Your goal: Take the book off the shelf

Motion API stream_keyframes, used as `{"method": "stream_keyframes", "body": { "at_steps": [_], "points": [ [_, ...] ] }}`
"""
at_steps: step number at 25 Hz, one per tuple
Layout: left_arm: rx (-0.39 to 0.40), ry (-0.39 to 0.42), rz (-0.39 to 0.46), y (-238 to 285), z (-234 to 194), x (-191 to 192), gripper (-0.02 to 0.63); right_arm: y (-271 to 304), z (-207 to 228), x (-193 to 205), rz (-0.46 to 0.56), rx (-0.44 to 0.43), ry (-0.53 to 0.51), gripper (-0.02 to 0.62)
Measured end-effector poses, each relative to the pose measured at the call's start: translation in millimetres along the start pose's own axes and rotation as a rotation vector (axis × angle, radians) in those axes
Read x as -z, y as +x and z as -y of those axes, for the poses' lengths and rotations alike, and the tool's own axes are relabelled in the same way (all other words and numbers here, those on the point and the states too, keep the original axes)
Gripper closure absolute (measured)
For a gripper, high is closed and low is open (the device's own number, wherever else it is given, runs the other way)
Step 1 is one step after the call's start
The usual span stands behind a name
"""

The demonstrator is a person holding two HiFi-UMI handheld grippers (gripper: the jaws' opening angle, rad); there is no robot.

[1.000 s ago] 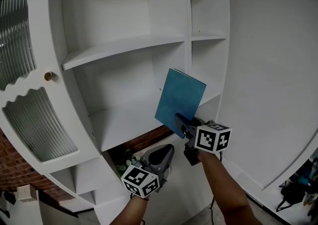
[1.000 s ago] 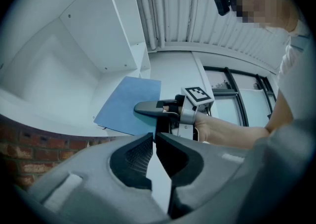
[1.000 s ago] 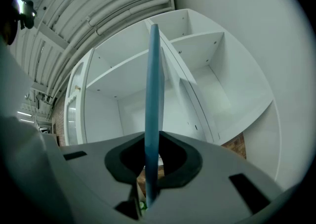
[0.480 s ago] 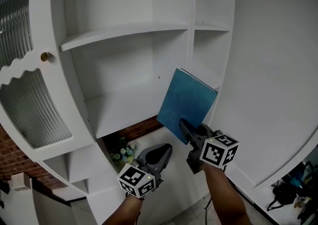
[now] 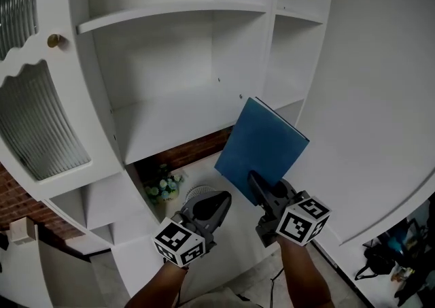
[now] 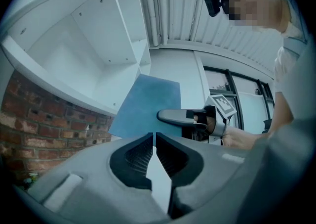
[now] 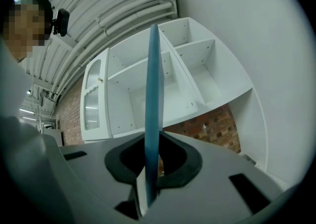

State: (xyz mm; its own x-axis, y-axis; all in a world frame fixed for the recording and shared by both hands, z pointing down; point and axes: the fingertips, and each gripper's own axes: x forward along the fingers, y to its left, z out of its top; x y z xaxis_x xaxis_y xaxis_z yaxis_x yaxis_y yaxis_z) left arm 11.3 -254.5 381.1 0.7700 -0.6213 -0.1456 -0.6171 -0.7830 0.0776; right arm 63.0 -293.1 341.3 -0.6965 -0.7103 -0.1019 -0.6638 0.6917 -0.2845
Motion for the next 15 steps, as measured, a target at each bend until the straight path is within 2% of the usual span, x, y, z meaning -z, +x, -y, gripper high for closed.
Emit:
{"method": "stream_keyframes", "body": {
  "at_steps": [7,15],
  "points": [
    [0.023,-0.015,-0.025,-8.2,14.1,24.4,0.595,-17.2,-9.0,41.3,-0.003,-0.030,0.017,0.543],
    [0.023,-0.042,-0.056,-18.3,21.3,49.2,0.595,-32.5,-7.4,88.3,-0.033,-0.009,0.066,0.543]
  ]
}}
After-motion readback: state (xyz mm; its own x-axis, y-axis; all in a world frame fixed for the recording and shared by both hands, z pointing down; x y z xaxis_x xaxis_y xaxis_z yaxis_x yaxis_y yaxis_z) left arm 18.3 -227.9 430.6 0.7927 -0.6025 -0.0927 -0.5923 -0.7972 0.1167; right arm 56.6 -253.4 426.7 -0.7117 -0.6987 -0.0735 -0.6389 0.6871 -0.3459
